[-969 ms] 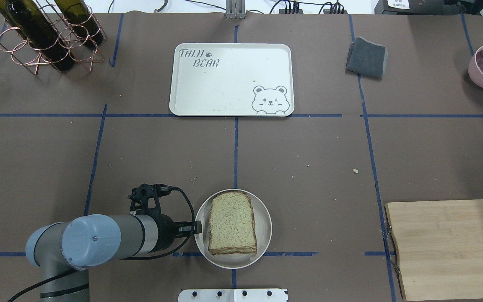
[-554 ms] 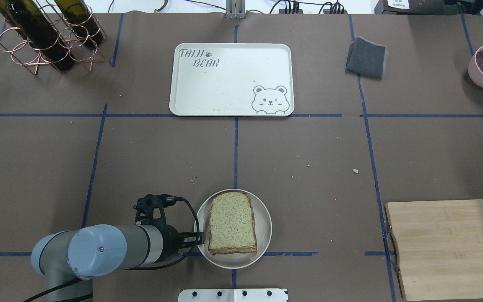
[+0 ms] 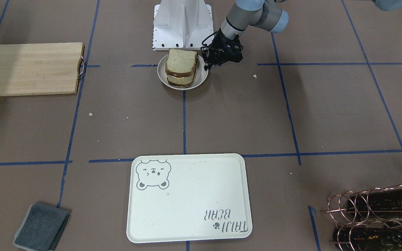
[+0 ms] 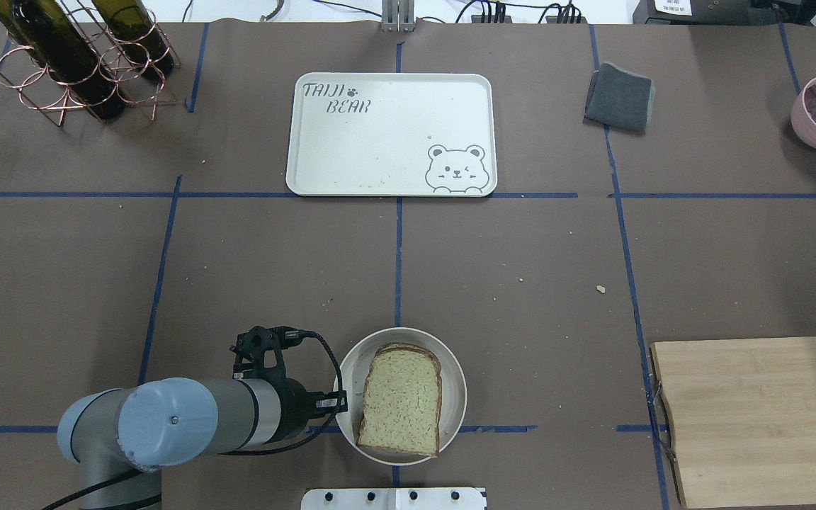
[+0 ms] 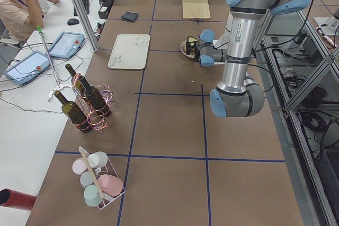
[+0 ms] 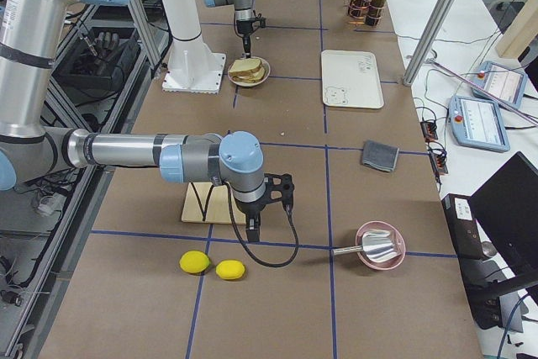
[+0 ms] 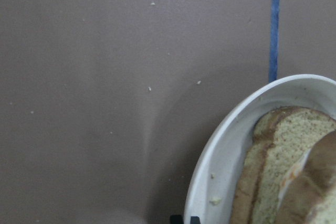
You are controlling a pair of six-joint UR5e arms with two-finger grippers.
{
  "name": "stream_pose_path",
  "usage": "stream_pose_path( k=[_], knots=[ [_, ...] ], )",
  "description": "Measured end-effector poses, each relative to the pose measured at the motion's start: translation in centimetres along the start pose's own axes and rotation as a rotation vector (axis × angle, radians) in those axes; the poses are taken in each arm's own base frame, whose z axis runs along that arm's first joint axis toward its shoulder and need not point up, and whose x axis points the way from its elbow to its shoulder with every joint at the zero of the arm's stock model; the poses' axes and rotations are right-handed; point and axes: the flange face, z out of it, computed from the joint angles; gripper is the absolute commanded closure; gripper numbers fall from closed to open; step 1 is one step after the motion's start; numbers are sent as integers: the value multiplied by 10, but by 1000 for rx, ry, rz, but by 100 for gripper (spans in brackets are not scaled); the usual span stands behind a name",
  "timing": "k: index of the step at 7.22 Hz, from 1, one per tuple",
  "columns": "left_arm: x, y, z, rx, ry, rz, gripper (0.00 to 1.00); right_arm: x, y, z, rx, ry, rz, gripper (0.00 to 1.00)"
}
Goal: Make sandwich and place on tray
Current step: 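Grip the plate rim with the left gripper and carry it onto the tray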
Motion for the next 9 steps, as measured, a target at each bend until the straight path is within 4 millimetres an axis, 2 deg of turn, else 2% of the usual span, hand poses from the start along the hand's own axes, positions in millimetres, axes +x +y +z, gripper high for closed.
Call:
stream_pose_path(
  k=[1, 2, 3, 5, 6, 9],
  knots=[
    [2, -8, -4, 10, 6, -4, 100, 1, 0, 1, -2, 2, 1, 0],
    [3, -26, -10, 24, -2, -11, 100, 2, -1, 2, -4, 4, 3, 0],
    [7, -55, -17, 26, -21, -26, 100, 4, -1, 4, -6, 6, 5, 0],
    [33, -133, -39, 68, -50, -10, 100, 6, -1, 6, -10, 7, 10, 0],
    [48, -175, -44, 98, -69, 7, 100, 6, -1, 6, -10, 6, 10, 0],
    [92, -322, -20, 187, -160, 48, 100, 6, -2, 5, -8, 6, 9, 0]
  ],
)
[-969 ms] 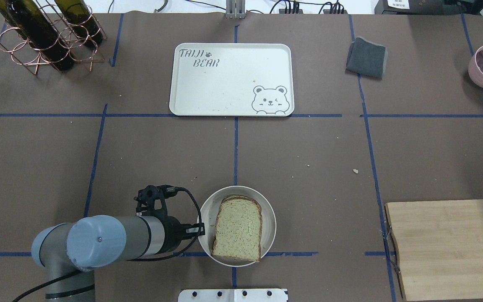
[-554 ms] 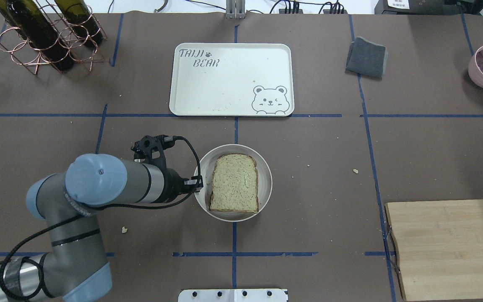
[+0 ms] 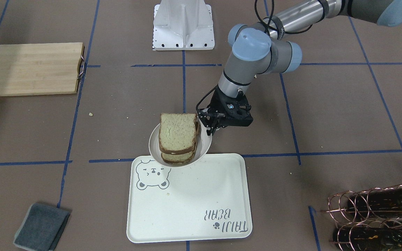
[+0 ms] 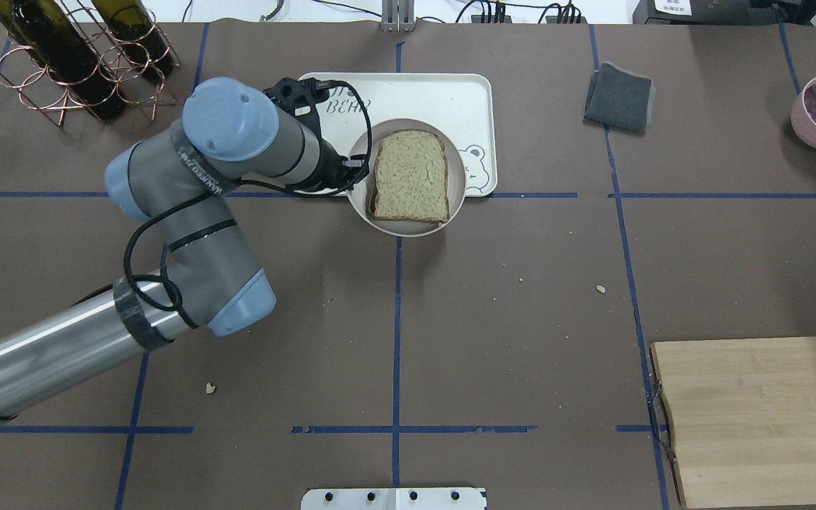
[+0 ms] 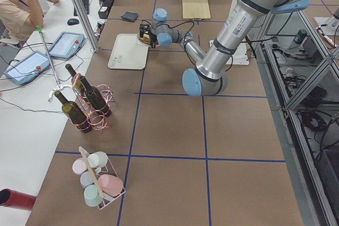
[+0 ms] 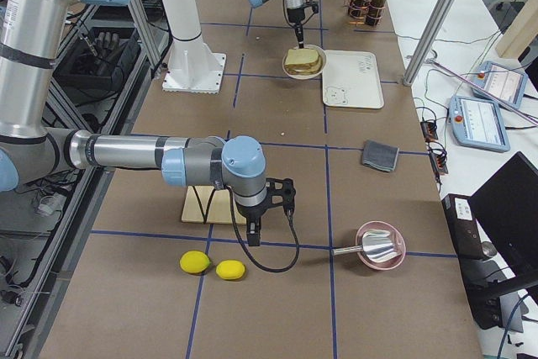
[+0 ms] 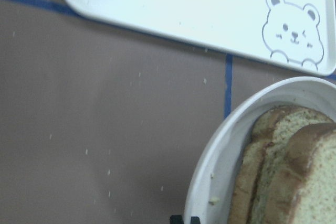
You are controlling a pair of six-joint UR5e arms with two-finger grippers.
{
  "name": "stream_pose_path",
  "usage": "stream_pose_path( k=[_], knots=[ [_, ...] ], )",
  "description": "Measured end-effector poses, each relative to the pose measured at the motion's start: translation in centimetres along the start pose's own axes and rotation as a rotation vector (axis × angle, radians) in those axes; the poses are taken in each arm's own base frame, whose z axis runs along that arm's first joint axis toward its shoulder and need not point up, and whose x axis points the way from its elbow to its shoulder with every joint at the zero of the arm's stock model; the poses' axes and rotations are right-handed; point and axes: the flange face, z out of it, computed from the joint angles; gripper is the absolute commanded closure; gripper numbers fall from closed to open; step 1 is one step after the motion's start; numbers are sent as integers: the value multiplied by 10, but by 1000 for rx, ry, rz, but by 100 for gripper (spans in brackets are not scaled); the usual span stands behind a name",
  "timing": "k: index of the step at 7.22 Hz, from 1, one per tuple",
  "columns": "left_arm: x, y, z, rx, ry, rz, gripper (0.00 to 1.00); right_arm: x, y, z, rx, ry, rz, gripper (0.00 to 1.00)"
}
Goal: Make sandwich and place on tray
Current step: 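Grip the plate rim with the left gripper and carry it onto the tray, then release the plate on the tray and pull the left arm back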
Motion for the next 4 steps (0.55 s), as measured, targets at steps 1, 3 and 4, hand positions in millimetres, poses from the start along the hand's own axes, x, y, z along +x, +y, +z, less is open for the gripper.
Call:
stream_pose_path(
  k=[1, 3, 4],
  knots=[
    [6, -36, 21, 13, -23, 7, 100, 0, 0, 0, 1, 0, 0, 0],
    [-3, -67, 65, 25, -43, 11, 93, 0, -1, -1, 3, 0, -1, 0],
    [-8, -71, 76, 27, -55, 20, 1, 0, -2, -1, 3, 0, 0, 0]
  ],
)
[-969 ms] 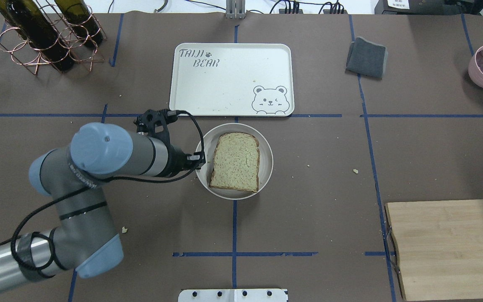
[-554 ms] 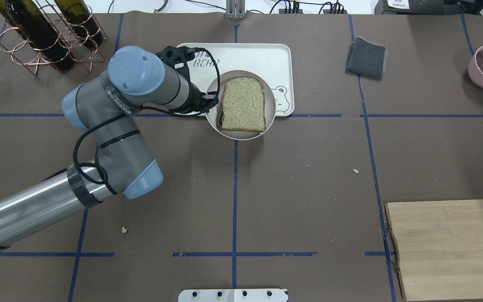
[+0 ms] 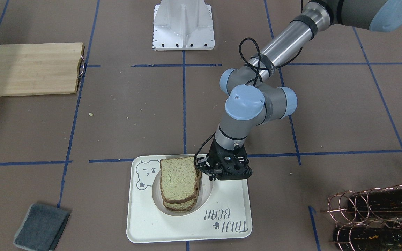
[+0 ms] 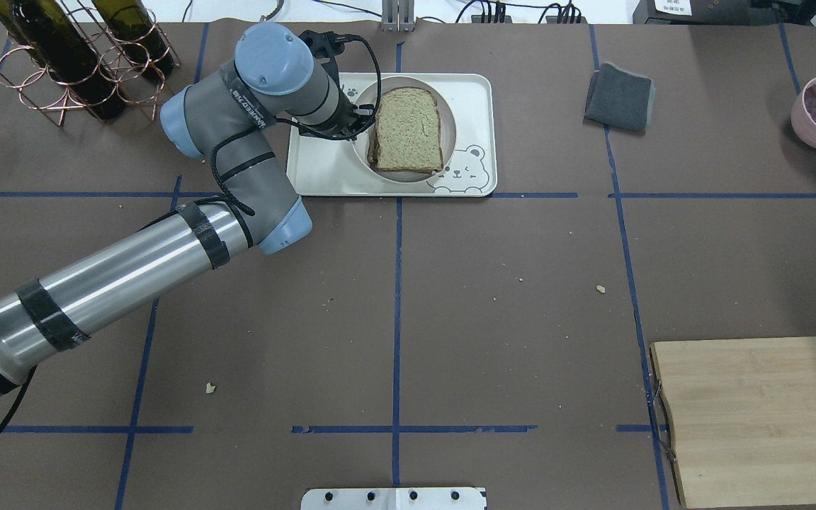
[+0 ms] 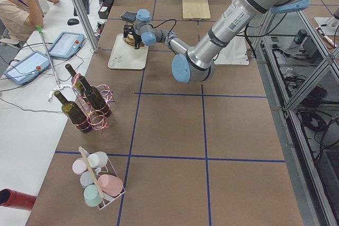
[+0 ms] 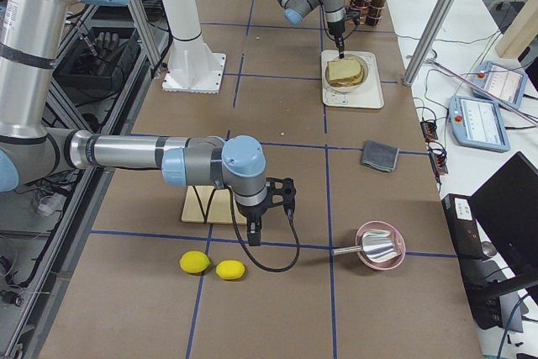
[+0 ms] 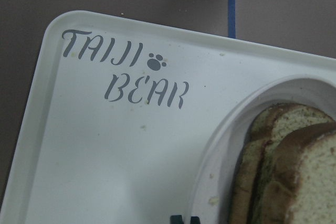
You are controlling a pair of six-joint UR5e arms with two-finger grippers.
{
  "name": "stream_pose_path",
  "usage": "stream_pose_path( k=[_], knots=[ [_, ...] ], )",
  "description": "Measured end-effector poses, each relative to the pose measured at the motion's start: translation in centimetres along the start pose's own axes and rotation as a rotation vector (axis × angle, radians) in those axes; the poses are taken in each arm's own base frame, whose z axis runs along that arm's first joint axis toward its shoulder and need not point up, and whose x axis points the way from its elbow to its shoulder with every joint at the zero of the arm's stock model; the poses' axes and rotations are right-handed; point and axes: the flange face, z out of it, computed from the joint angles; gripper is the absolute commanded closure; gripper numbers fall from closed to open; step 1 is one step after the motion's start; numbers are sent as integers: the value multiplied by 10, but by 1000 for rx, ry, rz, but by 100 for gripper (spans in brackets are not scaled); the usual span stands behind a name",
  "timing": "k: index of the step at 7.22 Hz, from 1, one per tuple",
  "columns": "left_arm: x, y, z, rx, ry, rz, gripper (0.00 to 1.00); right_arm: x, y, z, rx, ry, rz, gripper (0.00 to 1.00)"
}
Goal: Make sandwich and place on tray
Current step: 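Release the plate on the tray and pull the left arm back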
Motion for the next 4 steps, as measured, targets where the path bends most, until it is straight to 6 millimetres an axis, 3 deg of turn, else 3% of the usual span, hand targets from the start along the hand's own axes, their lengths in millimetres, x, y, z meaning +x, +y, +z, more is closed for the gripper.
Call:
stream_pose_path(
  k=[2, 4],
  knots=[
    [-5, -8, -3, 15, 1, 108, 0, 0, 0, 0, -1, 0, 2, 0],
    [-31, -18, -40, 36, 4, 190, 0, 1, 2, 1, -4, 0, 3, 0]
  ],
)
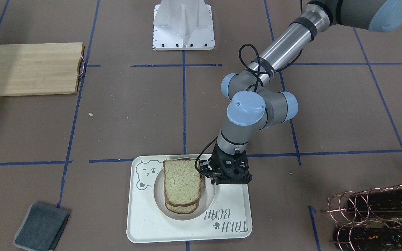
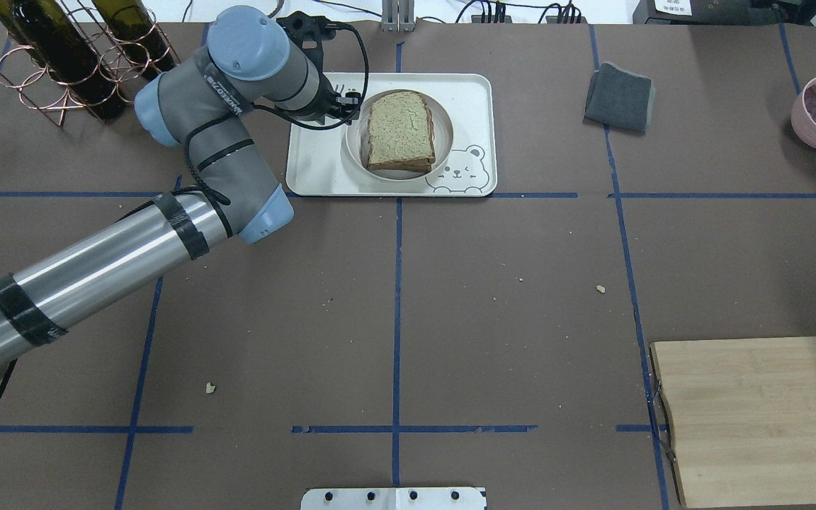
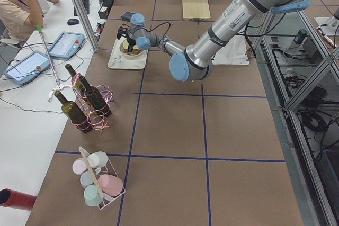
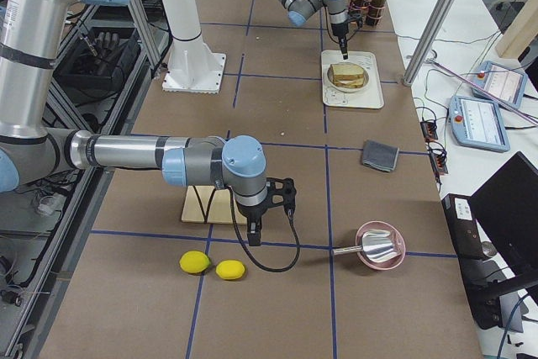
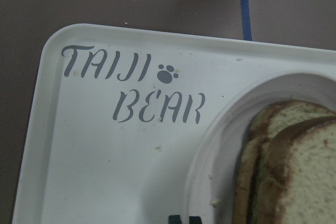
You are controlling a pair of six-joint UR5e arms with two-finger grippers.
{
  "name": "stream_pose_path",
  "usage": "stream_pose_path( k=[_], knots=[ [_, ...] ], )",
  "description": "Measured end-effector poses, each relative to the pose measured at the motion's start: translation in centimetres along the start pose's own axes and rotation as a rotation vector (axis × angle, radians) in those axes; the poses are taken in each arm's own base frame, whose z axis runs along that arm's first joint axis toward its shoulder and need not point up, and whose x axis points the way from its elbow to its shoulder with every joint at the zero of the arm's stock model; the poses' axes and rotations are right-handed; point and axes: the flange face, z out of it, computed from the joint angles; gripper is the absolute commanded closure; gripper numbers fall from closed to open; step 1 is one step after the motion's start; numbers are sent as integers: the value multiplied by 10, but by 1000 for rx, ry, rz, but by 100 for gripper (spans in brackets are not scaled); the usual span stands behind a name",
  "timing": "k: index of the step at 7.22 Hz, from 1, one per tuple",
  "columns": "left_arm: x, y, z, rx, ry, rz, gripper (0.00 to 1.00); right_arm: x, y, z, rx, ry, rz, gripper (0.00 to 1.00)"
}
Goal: Make sandwich and place on tray
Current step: 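Release the plate on the tray and pull the left arm back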
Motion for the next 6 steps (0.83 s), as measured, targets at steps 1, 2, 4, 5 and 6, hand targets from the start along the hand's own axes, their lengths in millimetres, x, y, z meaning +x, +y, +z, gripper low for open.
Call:
stream_pose_path(
  k=[1, 2, 4, 5, 6],
  knots=[
    [-23, 7, -28, -13, 2, 38, 0, 0, 1, 0, -2, 0, 1, 0],
    [-56, 22, -62, -28, 21, 84, 0, 1, 2, 1, -3, -1, 2, 0],
    [-134, 70, -131, -55, 44, 197, 0, 1, 2, 1, -1, 1, 0, 0],
    [-176, 98, -160, -69, 33, 235, 0, 0, 1, 0, 1, 3, -2, 0],
    [-228, 124, -192, -88, 13, 276, 0, -1, -1, -2, 3, 4, -4, 0]
  ],
)
